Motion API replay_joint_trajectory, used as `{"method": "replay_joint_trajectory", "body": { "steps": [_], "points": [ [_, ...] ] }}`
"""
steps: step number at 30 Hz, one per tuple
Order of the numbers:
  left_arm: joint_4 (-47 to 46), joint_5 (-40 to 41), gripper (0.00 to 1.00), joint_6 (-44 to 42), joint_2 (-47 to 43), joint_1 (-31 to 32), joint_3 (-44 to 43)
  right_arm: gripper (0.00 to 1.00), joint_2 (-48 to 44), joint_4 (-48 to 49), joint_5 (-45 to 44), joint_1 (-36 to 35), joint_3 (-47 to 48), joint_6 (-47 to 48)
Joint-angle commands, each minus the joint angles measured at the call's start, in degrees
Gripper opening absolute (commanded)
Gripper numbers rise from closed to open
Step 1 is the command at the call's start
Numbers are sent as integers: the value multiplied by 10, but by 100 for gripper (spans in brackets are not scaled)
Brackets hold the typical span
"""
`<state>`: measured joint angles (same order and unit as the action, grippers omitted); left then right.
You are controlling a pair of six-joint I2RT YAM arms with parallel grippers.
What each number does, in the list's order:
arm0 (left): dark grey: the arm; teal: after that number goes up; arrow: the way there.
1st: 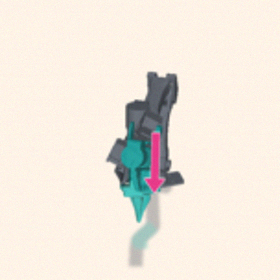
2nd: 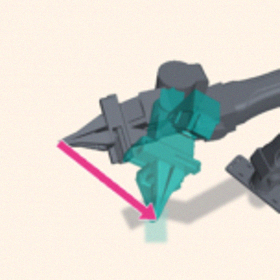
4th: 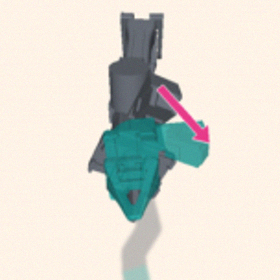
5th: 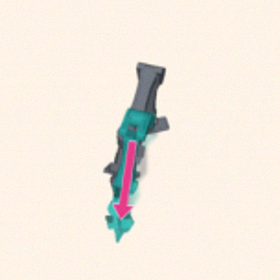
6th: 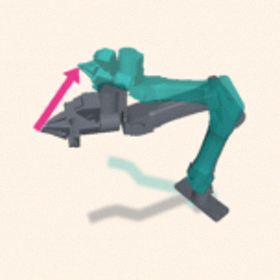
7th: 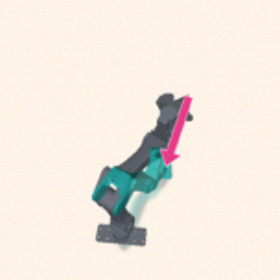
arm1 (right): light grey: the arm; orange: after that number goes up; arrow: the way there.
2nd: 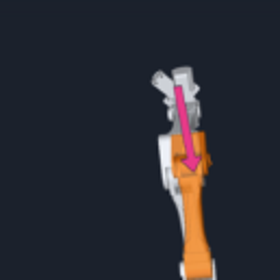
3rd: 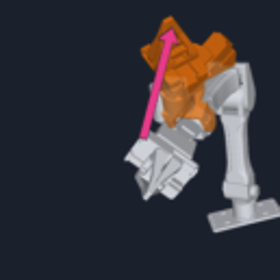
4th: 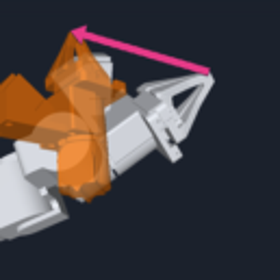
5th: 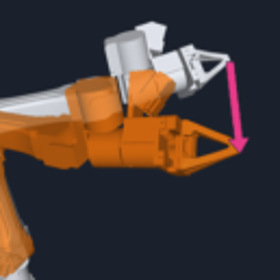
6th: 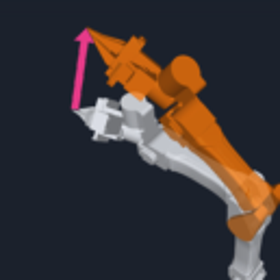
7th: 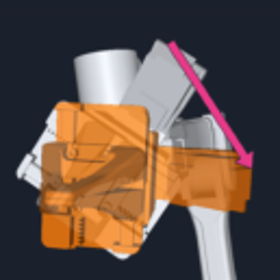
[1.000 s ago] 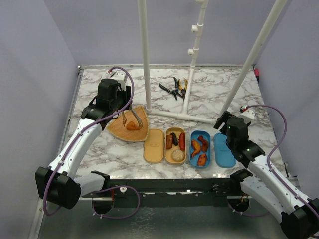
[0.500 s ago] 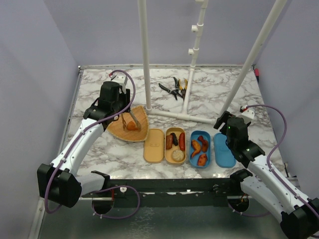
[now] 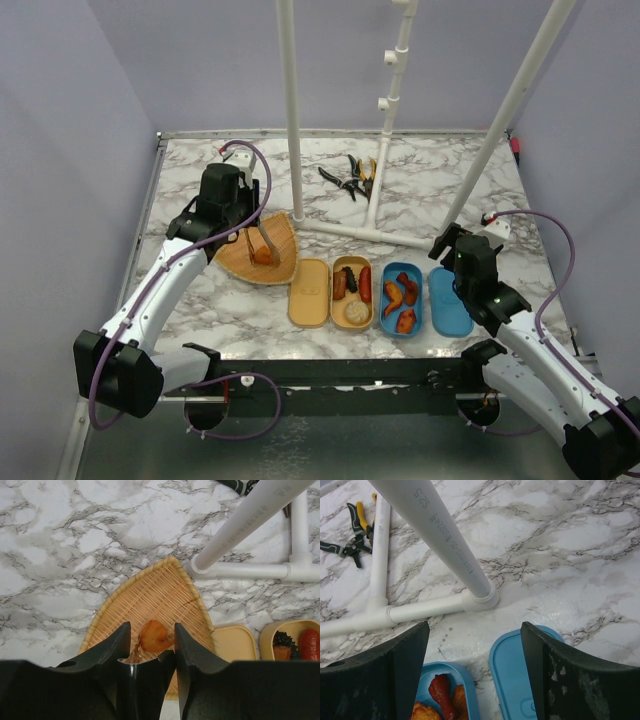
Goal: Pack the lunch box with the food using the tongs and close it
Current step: Pick up the fake food from the plate.
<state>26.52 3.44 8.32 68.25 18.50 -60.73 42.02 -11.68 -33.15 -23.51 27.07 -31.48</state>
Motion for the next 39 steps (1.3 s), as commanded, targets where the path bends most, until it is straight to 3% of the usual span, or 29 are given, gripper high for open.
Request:
{"method": "replay_joint_trajectory", "body": {
  "steps": [1, 8, 15, 22, 32, 39],
  "points": [
    [20, -20, 28, -3, -22, 2, -45, 79, -1, 4, -3, 4, 10, -6],
    [42, -34, 27, -6, -31, 1, -65, 79, 0, 3, -3, 4, 10, -8],
    [48, -113, 26, 5, -35, 21, -74, 79, -1, 4, -5, 4, 17, -4],
    [50, -93, 26, 34, -32, 123, -100, 79, -3, 4, -4, 5, 19, -4],
    [51, -72, 25, 45, -9, 213, -154, 79, -11, -3, -5, 4, 18, -8],
    [20, -62, 25, 49, 38, 333, -163, 79, -11, -4, -7, 5, 21, -6]
  ]
}}
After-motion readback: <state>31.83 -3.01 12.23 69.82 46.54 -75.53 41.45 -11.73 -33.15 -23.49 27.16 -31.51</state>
